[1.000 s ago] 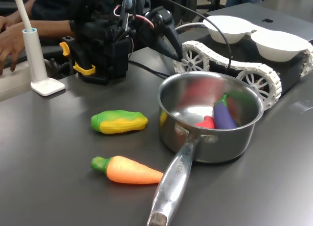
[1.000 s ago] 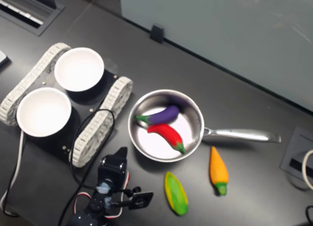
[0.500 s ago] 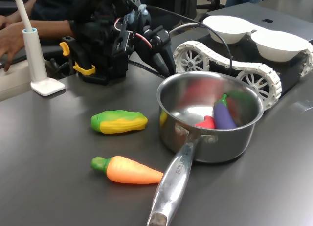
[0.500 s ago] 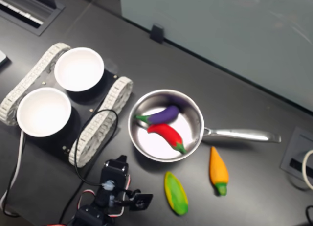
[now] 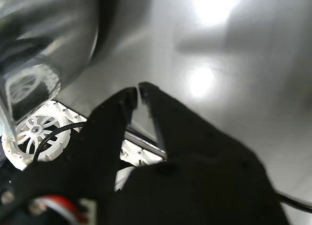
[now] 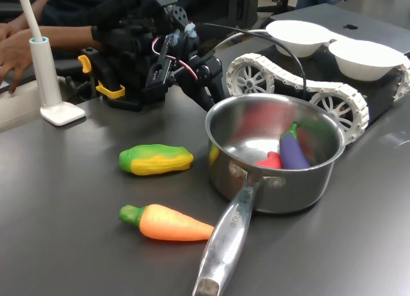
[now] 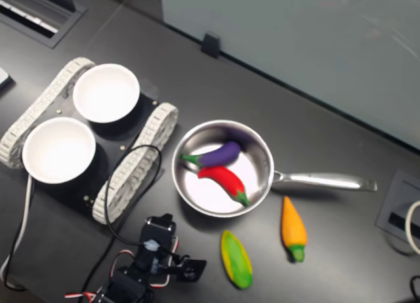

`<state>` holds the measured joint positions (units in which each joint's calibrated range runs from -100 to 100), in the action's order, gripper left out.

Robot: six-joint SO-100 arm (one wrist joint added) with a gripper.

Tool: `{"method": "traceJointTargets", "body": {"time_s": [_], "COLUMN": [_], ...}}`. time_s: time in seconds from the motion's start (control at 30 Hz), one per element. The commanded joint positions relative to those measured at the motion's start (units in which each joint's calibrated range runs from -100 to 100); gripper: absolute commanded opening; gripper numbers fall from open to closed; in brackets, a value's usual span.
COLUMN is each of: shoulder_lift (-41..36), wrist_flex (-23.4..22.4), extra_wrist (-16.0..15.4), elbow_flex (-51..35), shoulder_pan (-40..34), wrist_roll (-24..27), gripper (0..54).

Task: Pick up the brinjal and place them in the pan

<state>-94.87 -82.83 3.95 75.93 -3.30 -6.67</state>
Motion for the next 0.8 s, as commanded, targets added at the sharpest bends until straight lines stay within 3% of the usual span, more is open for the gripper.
{"method": "traceJointTargets", "body": {"time_s": [0.0,0.77], "shoulder_lift": [-0.66,-0.66], "wrist_flex": [2.87,2.87], "extra_wrist": [0.51,0.51], "elbow_flex": [-1.01,-1.01], "shoulder_pan": [2.38,3.53], "wrist_roll": [1.27,1.81], "gripper": [0.0,0.0]}}
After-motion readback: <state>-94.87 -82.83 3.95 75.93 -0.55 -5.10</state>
